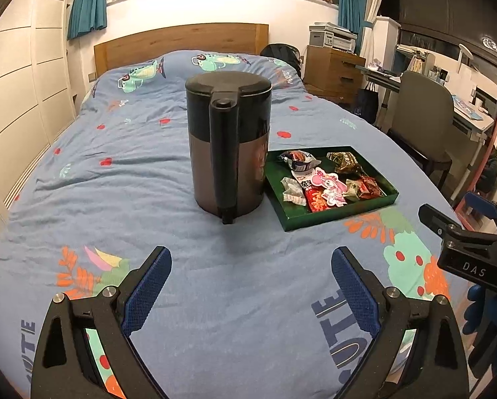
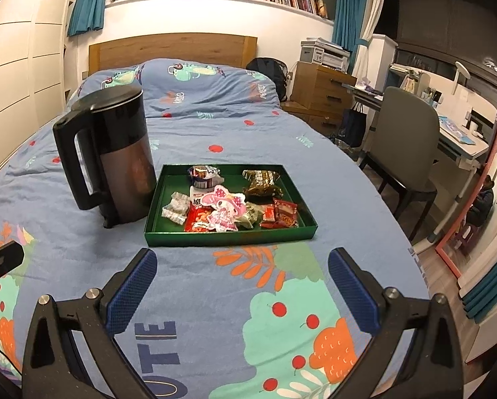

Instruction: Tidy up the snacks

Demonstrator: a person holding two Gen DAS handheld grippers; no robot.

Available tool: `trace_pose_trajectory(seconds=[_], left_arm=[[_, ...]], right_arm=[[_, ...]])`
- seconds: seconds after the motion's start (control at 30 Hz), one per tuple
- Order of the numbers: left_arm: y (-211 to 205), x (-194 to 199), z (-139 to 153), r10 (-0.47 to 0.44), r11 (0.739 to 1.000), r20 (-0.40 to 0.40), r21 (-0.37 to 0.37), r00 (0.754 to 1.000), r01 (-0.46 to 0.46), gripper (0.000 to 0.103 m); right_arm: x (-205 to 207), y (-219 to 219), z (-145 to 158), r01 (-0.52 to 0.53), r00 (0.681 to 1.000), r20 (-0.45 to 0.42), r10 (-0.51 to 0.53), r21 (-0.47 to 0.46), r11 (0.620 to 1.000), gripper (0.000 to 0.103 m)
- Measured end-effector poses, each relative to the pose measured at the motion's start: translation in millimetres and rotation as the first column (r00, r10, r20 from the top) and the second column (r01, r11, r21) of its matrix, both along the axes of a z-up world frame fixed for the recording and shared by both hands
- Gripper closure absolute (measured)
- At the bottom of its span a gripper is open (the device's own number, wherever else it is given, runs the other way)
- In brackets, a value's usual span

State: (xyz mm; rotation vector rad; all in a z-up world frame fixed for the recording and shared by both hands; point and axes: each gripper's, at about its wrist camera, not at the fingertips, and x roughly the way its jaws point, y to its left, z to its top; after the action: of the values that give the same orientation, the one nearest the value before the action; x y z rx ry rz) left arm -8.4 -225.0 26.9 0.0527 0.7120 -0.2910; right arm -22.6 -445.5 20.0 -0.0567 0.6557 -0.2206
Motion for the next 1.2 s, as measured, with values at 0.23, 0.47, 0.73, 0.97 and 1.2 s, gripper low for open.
trace_pose_trajectory(seconds=[0.23,0.47,0.73,0.97,1.2], left_arm=[[-4.2,1.1,0.3,0.009,1.000,0.011,0.022,1.000,-0.010,0.008],[-9.7,5.4,2.7,0.007,0.999,0.018,0.033,1.000,-0.007,0.008],[-16.5,6.7,3.2,0.002,0.999,0.019,0.051,1.000,-0.003,0.008],[-19.5,8.9,6.1,0.000,0.999,0.021,0.051,1.000,-0.001,0.008],[-21.5,9.0,8.6,-0.005,0.999,0.028,0.050,1.000,0.004,0.008]], right_arm=[[-0.3,-5.8,3.1,0.023,1.000,0.002,-0.023,0.007,1.000,0.000],[-7.3,-13.9,8.5,0.053,0.999,0.010,-0.053,0.007,0.999,0.000],[-10.3,-22.7,12.1,0.078,0.997,0.018,-0.078,0.010,0.997,0.000],[-10.4,-23.1,12.1,0.076,0.997,0.018,-0.076,0.009,0.997,0.000],[-9.1,-22.4,12.0,0.076,0.997,0.020,-0.076,0.008,0.997,0.000]])
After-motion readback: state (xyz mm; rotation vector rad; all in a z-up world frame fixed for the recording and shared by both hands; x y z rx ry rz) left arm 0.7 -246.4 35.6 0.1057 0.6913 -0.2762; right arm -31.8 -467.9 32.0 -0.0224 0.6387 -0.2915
